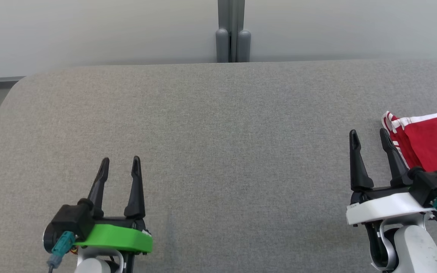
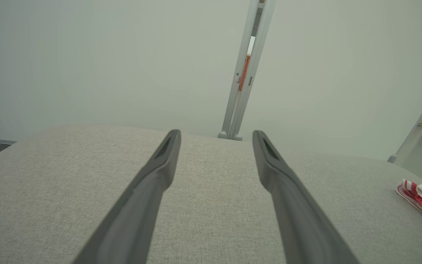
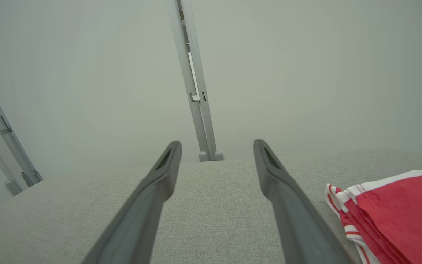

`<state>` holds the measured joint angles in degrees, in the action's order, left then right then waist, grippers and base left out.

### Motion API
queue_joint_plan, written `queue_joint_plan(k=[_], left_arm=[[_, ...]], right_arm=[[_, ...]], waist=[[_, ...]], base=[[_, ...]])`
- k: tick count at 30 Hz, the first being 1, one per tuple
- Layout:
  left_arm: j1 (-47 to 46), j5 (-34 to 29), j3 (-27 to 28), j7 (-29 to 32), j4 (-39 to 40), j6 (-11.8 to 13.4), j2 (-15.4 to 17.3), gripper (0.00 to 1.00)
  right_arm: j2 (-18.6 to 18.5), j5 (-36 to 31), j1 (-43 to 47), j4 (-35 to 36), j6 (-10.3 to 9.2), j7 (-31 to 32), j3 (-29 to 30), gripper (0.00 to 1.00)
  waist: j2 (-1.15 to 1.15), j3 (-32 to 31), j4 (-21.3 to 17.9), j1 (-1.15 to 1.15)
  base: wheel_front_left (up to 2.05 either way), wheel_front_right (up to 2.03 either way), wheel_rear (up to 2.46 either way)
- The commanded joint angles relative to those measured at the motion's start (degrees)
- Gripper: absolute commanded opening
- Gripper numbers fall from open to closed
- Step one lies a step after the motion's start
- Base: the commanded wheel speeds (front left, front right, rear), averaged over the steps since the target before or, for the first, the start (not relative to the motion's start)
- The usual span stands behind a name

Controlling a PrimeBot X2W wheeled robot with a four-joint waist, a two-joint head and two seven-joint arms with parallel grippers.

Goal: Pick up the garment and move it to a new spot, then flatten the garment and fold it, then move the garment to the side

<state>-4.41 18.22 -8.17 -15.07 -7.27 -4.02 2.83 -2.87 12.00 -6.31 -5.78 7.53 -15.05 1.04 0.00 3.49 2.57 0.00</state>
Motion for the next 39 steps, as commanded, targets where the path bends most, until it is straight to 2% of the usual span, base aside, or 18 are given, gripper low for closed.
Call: queue_joint_plan(k=[1, 4, 11, 23, 24, 27, 39], left_arm=[[1.25, 0.26, -0.28, -0.06, -1.15, 0.2, 0.17, 1.0], [0.42, 0.6, -1.08, -0.06, -2.19, -1.05, 0.2, 1.0], [0.33, -0.34, -0.6, -0.06, -2.0, -1.48, 0.19, 1.0], [2.14, 4.11, -0.76, -0.05, -2.08, -2.71, 0.18, 1.0], [0.81, 4.11, -0.89, -0.04, -2.28, -2.55, -0.03, 0.0], [1.61, 4.79, -1.1, 0.05, -3.34, -2.56, -0.1, 0.0], [1.04, 16.9, 0.63, 2.88, -3.84, -2.65, 0.65, 0.0]], right_arm=[[-0.06, -0.32, 0.25, 0.22, -0.11, -0.14, -0.07, 1.0], [-0.08, -0.69, 0.32, 0.21, -0.11, -0.14, -0.62, 1.0], [-0.08, -0.76, 0.85, 0.5, -0.11, -0.14, -0.43, 1.0], [-0.08, -0.98, 1.29, 0.85, -0.11, -0.15, -0.72, 1.0], [0.07, -0.66, 0.63, 0.38, 0.01, 0.01, -0.77, 0.0], [0.24, 0.09, 1.32, -0.73, 0.01, 0.2, -0.82, 0.0], [-0.13, 13.59, 1.07, -1.88, 0.0, 3.42, -0.15, 0.0]], waist=[[0.0, -0.03, 0.03, 0.0], [0.0, -0.11, 0.12, 0.0], [0.0, -0.03, 0.28, 0.0], [0.0, -0.63, 0.35, 0.0], [0.0, -0.6, 0.32, 0.0], [0.0, -0.62, 0.3, 0.0], [0.0, -0.88, 0.02, 0.0]], base=[[0.0, 0.0, 0.0], [0.0, 0.0, 0.0], [0.0, 0.0, 0.0], [0.0, 0.0, 0.0], [0.0, 0.0, 0.0], [0.0, 0.0, 0.0], [0.0, 0.0, 0.0]])
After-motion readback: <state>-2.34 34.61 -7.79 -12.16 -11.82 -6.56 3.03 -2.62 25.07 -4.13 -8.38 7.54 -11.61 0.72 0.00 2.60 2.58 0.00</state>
